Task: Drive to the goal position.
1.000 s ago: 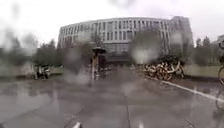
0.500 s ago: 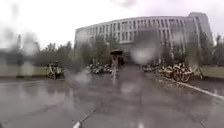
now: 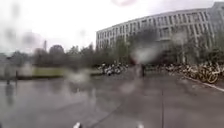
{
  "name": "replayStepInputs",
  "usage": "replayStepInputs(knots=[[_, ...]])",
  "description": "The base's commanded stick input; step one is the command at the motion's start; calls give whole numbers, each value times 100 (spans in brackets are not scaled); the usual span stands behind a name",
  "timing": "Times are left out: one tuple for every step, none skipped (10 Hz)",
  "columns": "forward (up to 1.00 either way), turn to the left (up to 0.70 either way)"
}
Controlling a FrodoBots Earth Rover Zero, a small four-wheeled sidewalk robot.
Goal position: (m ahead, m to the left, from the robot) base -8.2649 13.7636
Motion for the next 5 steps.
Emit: replayStepInputs(knots=[[0, 70], [0, 70], [0, 70], [0, 70], [0, 70]])
